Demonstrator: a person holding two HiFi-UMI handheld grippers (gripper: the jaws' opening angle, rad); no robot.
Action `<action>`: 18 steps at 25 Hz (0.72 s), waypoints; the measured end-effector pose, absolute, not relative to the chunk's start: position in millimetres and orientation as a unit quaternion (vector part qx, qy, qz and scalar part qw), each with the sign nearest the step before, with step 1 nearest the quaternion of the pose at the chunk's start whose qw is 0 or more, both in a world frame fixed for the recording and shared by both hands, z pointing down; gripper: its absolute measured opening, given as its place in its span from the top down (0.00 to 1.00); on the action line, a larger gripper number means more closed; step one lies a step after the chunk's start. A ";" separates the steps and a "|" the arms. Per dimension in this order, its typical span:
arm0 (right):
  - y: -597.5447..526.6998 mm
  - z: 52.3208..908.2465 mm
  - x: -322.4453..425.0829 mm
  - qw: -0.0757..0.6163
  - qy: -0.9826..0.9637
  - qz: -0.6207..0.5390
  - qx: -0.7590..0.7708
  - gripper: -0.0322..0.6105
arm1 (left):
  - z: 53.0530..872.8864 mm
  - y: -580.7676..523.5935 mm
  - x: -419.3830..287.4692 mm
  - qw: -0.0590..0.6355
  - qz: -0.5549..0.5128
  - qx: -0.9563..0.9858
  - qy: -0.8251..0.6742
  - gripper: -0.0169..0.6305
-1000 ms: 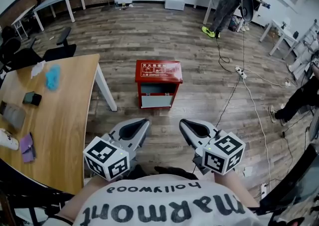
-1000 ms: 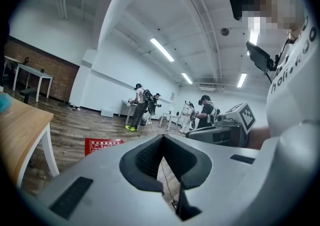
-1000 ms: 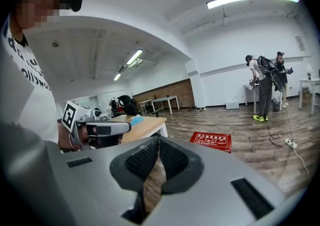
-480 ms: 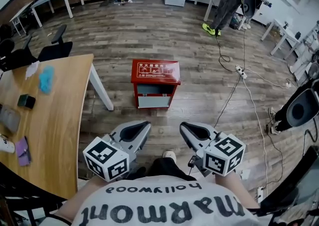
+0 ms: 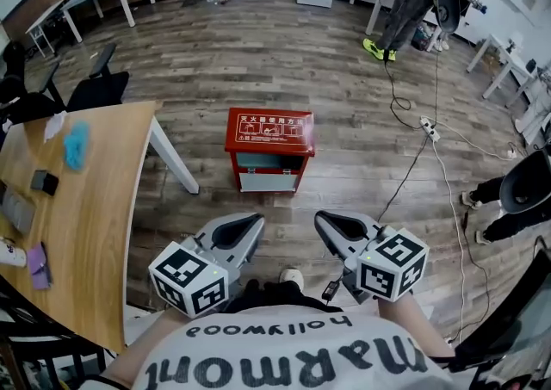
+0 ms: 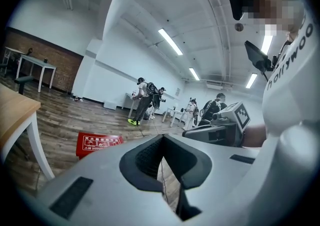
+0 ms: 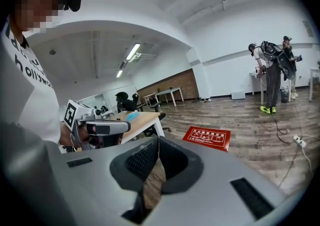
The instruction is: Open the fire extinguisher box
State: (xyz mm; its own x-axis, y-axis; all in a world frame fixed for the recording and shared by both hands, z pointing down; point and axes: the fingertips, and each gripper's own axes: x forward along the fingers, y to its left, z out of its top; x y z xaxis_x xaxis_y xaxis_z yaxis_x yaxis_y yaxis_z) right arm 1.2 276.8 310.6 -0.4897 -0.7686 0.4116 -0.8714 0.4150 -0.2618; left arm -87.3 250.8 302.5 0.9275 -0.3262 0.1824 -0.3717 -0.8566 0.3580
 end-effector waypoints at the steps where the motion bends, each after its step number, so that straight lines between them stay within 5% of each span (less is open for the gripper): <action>1: 273.0 312.5 5.5 0.113 -0.834 0.228 0.489 0.94 | 304.3 247.5 -83.2 0.195 0.062 0.961 -0.185 0.97; 18: 229.0 342.8 57.1 0.143 -0.860 0.249 0.422 0.94 | 324.1 216.1 -29.1 0.200 0.087 0.947 -0.235 0.97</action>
